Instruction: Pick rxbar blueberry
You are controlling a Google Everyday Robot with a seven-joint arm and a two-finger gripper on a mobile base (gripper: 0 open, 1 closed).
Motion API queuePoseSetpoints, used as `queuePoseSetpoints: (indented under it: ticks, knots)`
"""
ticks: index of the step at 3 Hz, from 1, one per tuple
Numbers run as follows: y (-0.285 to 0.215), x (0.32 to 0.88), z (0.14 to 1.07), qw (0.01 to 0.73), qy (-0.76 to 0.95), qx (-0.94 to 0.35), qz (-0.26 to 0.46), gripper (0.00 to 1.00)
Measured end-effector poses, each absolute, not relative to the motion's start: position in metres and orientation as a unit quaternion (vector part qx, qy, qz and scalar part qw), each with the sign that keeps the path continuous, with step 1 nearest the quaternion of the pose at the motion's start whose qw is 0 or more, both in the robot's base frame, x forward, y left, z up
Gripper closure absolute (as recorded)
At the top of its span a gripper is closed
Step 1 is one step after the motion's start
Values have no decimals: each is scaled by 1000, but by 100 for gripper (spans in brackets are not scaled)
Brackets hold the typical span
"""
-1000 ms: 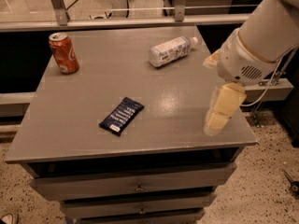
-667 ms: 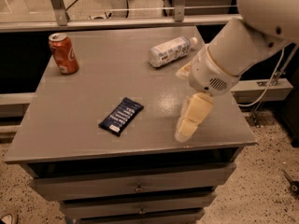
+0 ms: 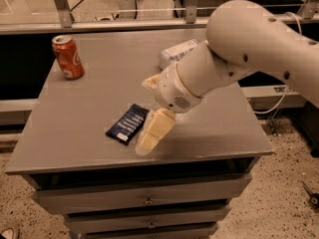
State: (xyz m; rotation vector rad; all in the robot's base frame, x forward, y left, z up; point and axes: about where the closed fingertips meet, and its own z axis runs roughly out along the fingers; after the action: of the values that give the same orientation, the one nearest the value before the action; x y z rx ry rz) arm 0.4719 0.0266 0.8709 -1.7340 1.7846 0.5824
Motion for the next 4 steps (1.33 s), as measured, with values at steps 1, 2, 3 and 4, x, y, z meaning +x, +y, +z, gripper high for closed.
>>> queuePoseSetpoints:
  ticks: [1,2,3,4]
  knots:
    - [52,479,857,308,665,-642,225,0]
    - [64,487,840,317,672,-630,224,0]
    - [67,491,827,320,681,-620,222,16]
    - [68,494,826,321,689,-611,221,39]
